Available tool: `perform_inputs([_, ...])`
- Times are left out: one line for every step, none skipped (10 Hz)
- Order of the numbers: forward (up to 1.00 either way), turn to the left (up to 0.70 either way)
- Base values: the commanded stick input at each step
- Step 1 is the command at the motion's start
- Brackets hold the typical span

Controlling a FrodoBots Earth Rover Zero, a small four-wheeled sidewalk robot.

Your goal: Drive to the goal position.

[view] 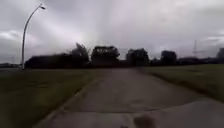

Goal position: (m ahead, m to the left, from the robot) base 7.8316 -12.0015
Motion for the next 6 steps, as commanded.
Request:
perform_inputs([0.7,0.0])
perform_inputs([0.7,0.0])
perform_inputs([0.7,0.0])
perform_inputs([0.7,0.0])
perform_inputs([0.7,0.0])
perform_inputs([0.7,-0.35])
